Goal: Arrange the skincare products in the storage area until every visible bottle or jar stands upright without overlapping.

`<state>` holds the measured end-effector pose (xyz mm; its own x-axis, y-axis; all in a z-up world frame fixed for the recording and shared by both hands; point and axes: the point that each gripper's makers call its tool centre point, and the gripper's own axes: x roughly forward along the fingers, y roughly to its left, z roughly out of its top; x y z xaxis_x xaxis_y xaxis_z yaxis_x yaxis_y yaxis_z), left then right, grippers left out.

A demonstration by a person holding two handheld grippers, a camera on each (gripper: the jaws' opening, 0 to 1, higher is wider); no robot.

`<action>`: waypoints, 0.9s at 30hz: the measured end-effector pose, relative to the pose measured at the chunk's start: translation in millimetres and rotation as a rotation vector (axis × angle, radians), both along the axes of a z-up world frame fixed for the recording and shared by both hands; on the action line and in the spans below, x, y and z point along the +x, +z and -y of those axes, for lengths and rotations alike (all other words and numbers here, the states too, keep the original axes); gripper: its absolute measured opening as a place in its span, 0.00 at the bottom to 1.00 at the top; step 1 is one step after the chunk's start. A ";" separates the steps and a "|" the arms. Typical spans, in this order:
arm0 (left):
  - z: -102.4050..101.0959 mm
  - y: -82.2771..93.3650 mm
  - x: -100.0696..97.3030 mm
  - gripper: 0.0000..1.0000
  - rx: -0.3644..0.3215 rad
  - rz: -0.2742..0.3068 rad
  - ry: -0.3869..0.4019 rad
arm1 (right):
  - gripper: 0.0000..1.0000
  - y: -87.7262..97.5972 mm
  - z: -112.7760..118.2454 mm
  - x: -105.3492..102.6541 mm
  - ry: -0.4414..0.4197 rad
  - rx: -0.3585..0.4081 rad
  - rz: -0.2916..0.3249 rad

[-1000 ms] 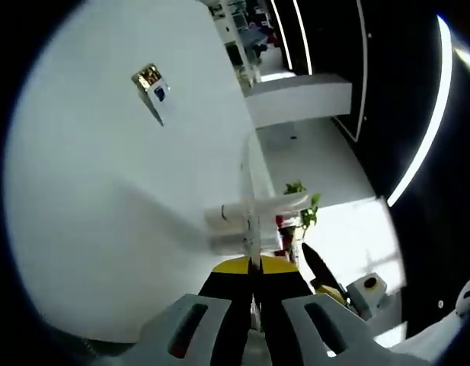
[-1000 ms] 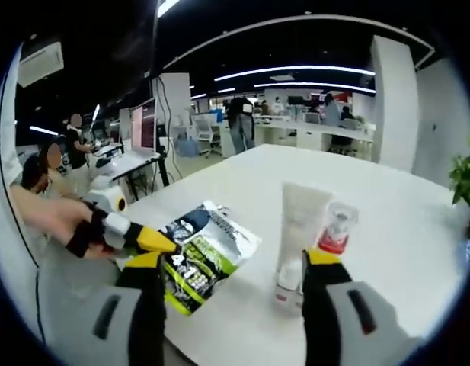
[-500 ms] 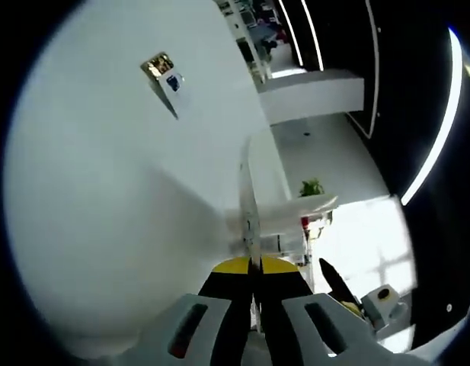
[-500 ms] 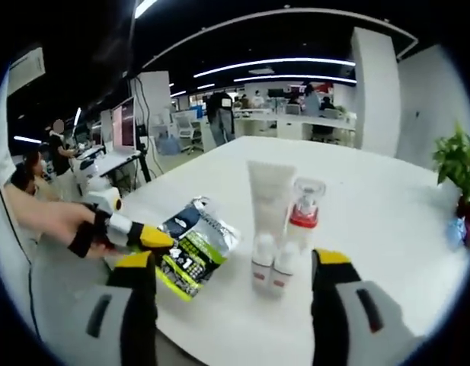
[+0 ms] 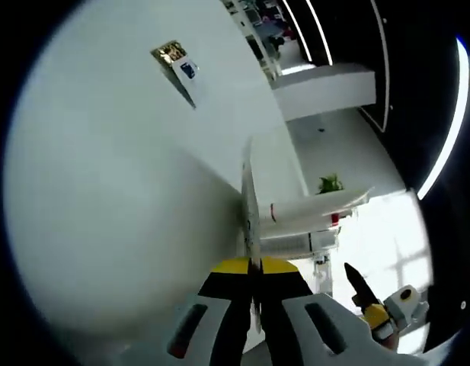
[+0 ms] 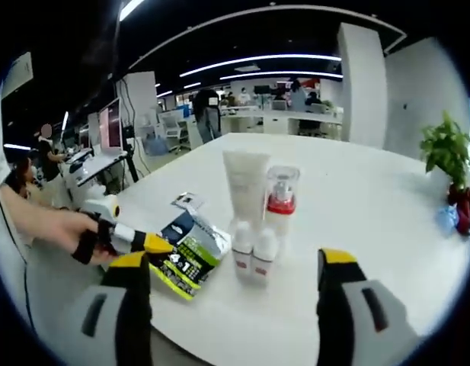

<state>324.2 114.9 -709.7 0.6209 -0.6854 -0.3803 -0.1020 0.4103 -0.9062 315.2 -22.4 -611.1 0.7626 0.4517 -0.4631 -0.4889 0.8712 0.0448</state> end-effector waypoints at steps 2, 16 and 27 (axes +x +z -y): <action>-1.2 -3.4 1.4 0.00 0.019 0.005 0.006 | 0.92 -1.1 0.9 -0.9 -0.001 -0.003 -0.003; -7.1 -21.4 4.1 0.00 0.164 0.040 -0.008 | 0.92 -8.6 7.8 -5.9 -0.014 -0.004 -0.028; -9.9 -25.6 2.3 0.08 0.436 0.195 -0.187 | 0.92 -8.8 6.1 -6.2 -0.013 0.001 -0.031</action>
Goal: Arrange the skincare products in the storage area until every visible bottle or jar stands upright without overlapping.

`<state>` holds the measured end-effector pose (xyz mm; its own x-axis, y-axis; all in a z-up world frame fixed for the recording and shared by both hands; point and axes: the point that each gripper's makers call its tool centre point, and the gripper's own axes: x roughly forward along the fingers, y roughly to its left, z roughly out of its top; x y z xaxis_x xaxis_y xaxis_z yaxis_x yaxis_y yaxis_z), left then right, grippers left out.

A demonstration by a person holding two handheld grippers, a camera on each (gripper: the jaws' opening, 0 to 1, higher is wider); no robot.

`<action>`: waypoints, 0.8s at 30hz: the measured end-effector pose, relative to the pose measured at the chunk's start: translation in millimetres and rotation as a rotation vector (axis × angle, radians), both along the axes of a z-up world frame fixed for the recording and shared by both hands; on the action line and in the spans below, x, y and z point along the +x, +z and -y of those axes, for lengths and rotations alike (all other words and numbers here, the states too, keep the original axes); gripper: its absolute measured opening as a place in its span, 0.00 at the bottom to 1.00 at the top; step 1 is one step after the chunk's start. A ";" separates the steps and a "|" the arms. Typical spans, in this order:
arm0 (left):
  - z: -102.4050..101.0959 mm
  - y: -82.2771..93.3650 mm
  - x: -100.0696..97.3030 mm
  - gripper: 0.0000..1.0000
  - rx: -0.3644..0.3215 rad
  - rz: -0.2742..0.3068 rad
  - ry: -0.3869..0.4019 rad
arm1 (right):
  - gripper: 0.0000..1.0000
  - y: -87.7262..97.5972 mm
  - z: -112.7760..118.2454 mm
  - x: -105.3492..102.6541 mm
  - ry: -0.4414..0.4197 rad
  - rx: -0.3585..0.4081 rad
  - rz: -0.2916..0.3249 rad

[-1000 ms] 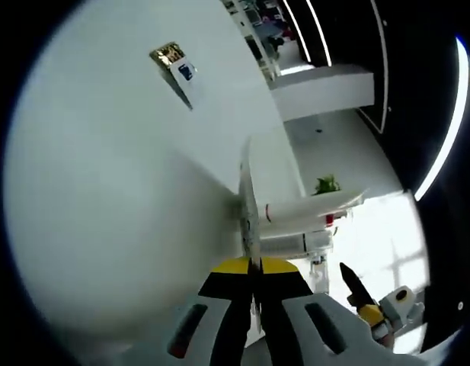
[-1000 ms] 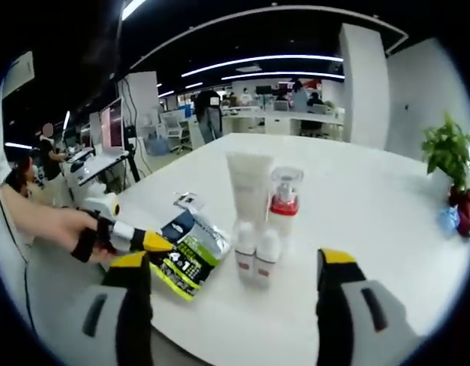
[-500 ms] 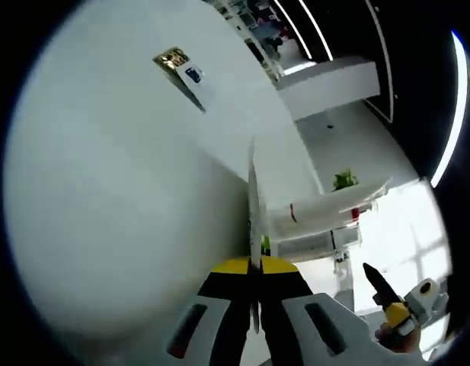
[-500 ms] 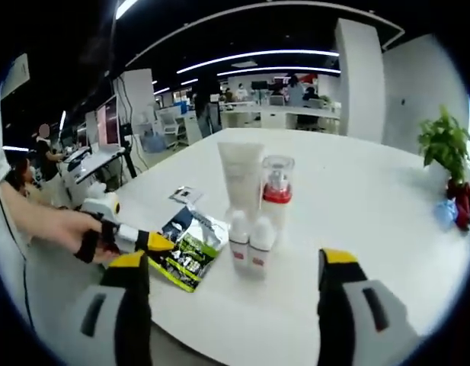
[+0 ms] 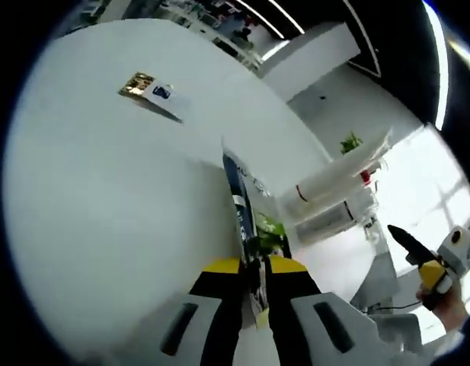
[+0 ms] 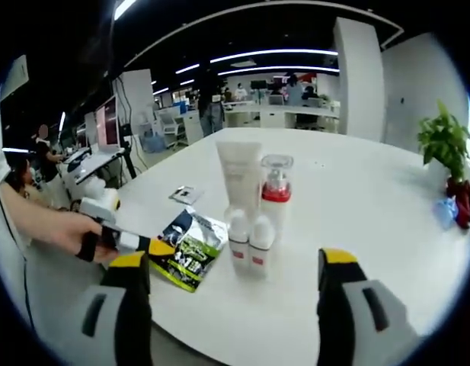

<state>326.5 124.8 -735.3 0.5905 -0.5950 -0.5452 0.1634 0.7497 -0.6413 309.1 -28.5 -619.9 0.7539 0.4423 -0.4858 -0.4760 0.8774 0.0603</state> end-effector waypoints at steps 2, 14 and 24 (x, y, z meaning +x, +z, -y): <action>-0.4 0.0 -0.8 0.10 0.059 0.036 -0.048 | 0.92 -0.6 0.1 -0.4 0.001 -0.001 -0.002; -5.6 -9.0 -1.6 0.18 0.257 0.147 -0.223 | 0.91 -0.2 0.7 -1.0 -0.003 0.003 -0.003; -17.5 -5.4 4.6 0.32 0.426 0.243 -0.340 | 0.91 0.0 0.9 -1.5 -0.004 0.004 -0.002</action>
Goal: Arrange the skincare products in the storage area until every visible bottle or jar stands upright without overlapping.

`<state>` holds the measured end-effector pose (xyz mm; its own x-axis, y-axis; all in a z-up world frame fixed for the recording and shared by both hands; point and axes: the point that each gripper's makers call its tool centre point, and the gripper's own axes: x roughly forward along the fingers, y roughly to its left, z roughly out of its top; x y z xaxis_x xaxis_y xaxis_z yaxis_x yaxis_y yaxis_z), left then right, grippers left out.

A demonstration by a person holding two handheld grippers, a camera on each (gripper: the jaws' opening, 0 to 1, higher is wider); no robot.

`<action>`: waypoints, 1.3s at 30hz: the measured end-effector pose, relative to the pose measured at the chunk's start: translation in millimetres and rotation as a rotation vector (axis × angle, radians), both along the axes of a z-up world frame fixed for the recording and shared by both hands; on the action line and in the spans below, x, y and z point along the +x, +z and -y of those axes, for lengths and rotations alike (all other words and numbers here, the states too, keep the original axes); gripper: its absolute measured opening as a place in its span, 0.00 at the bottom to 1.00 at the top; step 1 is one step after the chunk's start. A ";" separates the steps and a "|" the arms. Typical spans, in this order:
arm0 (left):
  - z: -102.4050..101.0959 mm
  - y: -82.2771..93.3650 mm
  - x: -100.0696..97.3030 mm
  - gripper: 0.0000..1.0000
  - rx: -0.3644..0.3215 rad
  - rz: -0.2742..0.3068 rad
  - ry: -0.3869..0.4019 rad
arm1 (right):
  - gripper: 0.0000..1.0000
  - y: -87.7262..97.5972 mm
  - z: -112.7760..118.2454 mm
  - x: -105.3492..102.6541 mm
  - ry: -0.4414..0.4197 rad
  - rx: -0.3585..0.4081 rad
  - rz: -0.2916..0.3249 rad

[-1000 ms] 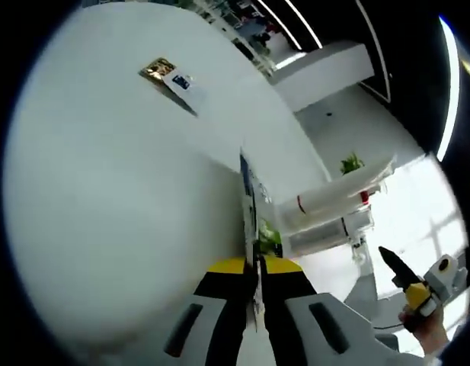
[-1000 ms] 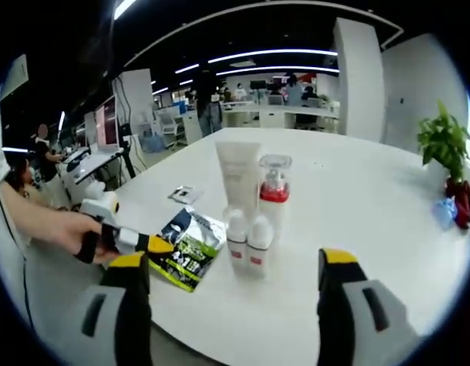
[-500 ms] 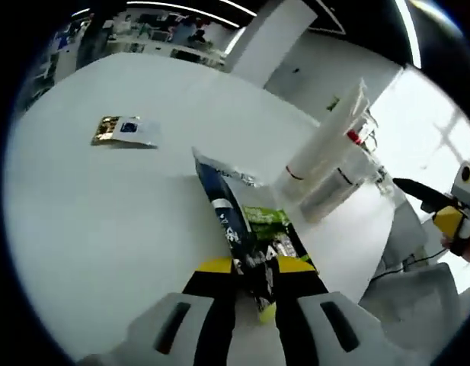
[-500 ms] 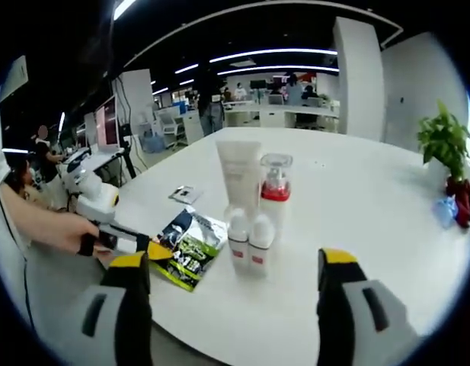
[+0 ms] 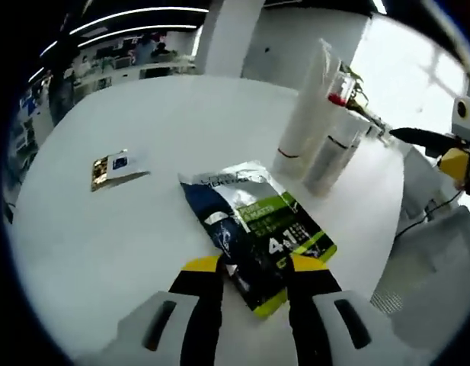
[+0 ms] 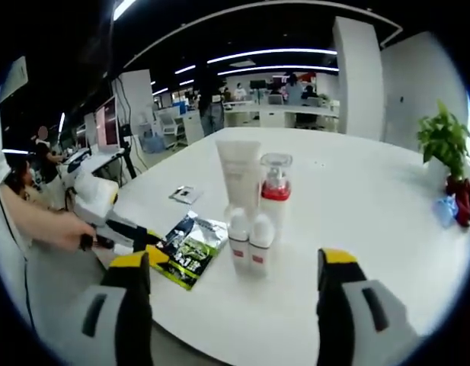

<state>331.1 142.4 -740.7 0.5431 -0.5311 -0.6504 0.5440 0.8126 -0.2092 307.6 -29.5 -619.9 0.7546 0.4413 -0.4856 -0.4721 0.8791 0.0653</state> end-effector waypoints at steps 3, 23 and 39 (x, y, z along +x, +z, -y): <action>0.1 7.9 6.3 0.36 0.068 0.053 -0.075 | 0.91 -0.4 1.2 -0.1 -0.004 0.001 0.001; 29.0 -9.2 6.9 0.66 0.174 0.041 -0.299 | 0.91 -4.0 12.8 -1.8 -0.034 -0.001 -0.009; 32.3 -9.1 15.9 0.65 0.212 0.046 -0.250 | 0.91 -5.0 13.8 -1.8 -0.038 0.001 -0.012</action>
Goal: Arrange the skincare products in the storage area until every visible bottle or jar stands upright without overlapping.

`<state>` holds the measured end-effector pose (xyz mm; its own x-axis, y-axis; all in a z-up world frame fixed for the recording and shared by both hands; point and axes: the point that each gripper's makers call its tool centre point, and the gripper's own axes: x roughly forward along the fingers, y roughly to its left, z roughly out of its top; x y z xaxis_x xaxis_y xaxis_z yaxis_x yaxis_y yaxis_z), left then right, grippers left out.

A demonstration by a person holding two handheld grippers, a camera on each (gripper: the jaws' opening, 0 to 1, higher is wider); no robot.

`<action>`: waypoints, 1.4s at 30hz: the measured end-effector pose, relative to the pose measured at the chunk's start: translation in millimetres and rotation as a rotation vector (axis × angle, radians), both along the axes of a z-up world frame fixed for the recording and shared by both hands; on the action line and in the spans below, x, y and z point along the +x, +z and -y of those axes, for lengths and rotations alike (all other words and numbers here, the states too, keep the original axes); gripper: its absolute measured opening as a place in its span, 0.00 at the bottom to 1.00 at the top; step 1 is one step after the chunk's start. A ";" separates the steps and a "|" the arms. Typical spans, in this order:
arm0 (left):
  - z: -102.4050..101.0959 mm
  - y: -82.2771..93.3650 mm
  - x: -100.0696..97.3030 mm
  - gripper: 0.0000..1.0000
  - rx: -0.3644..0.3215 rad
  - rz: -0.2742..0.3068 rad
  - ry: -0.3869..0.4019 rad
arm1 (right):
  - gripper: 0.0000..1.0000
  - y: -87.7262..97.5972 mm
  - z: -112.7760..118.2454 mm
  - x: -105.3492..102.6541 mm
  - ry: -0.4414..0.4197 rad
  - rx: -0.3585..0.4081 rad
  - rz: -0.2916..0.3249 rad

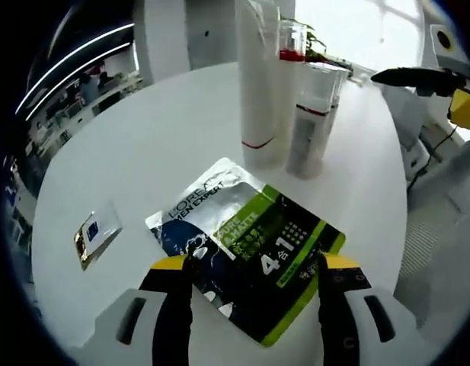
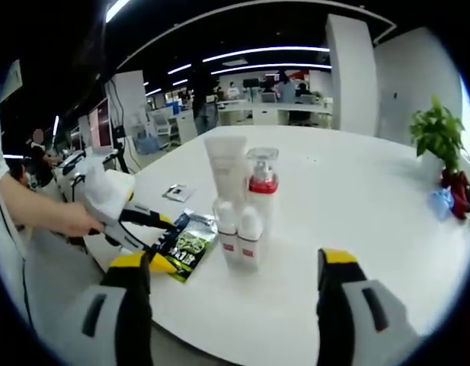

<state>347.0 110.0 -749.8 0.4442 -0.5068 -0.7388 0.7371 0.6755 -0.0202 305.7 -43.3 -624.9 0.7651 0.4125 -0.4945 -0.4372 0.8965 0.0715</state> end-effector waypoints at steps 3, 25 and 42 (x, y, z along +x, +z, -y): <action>0.5 0.0 0.3 0.65 0.001 0.001 0.011 | 0.91 0.2 -1.1 0.1 0.004 0.000 0.000; -1.5 10.7 -3.7 0.70 -0.011 -0.003 0.021 | 0.92 2.5 -0.6 -4.2 0.007 0.003 0.009; -37.1 36.6 -23.8 0.93 -0.052 0.001 0.090 | 0.92 6.1 -5.7 -20.6 0.027 0.016 0.025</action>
<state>323.2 147.1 -713.2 0.4900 -0.5030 -0.7119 0.6738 0.7367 -0.0567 285.2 -37.5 -618.8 0.7655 0.4410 -0.4686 -0.4632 0.8831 0.0744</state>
